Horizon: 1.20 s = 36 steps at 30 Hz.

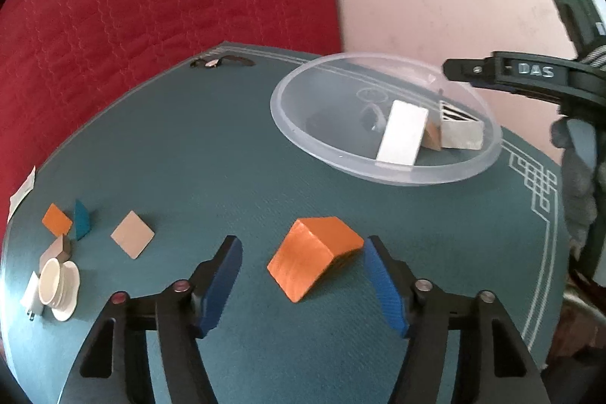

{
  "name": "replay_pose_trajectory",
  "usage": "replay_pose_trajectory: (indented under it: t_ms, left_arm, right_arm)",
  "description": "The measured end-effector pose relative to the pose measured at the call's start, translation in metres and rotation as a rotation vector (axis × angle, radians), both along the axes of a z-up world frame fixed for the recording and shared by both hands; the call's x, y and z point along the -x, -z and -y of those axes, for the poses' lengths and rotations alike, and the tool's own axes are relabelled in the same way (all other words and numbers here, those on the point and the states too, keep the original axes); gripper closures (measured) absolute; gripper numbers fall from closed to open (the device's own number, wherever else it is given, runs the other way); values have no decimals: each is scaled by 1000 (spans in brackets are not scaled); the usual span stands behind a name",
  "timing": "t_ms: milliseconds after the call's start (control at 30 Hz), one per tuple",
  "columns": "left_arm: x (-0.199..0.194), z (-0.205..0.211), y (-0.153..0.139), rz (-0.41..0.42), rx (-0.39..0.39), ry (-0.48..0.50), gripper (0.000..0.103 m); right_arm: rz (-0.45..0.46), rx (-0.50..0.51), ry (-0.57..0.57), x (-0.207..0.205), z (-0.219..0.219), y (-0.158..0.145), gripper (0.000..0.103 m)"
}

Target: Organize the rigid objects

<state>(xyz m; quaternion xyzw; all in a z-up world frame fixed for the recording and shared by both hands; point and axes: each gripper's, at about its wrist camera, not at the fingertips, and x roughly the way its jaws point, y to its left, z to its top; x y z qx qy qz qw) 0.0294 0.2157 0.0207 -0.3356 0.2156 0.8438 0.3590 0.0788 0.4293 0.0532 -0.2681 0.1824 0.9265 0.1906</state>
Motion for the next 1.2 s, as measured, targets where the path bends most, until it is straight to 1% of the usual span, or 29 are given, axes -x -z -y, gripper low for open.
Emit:
replay_pose_trajectory:
  t_ms: [67, 100, 133, 167, 200, 333, 467, 633, 767, 867, 1067, 1100, 1133, 1167, 1200]
  left_arm:
    - [9, -3, 1, 27, -6, -6, 41]
    - [12, -4, 2, 34, -5, -10, 47]
    - [14, -5, 2, 41, -2, -14, 55]
    - [16, -7, 3, 53, 1, -17, 58]
    - [16, -7, 3, 54, -1, -20, 59]
    - [6, -2, 3, 46, -1, -24, 66]
    - [10, -2, -1, 53, -24, -50, 67]
    - [9, -7, -20, 43, -77, -73, 67]
    - [16, -20, -35, 49, -117, -84, 67]
    - [21, -31, -39, 59, -135, -78, 67]
    - [24, -52, -40, 54, -136, -61, 67]
    - [25, -53, -40, 49, -144, -63, 65]
    - [26, -55, -40, 48, -150, -67, 54]
    - [26, -55, -39, 50, -152, -70, 47]
    - [26, -54, -39, 48, -156, -73, 37]
  right_arm:
    - [0, -1, -1, 0, 0, 0, 57]
    - [0, 1, 0, 0, 0, 0, 57]
    - [-1, 1, 1, 0, 0, 0, 57]
    - [-1, 2, 1, 0, 0, 0, 57]
    - [-1, 2, 1, 0, 0, 0, 57]
    - [0, 2, 2, 0, 0, 0, 57]
    - [1, 2, 2, -1, 1, 0, 57]
    - [-3, 3, 5, 0, 0, 0, 57]
    - [-5, 12, 10, 1, 1, 1, 57]
    - [-9, 14, 11, 3, 2, 1, 57]
    - [-13, 20, 12, 2, 0, 0, 57]
    - [-12, 21, 12, 3, 0, 1, 57]
    - [-12, 20, 12, 2, 0, 0, 57]
    - [-12, 20, 12, 1, 0, 0, 57]
    - [-13, 19, 12, 1, 0, 0, 57]
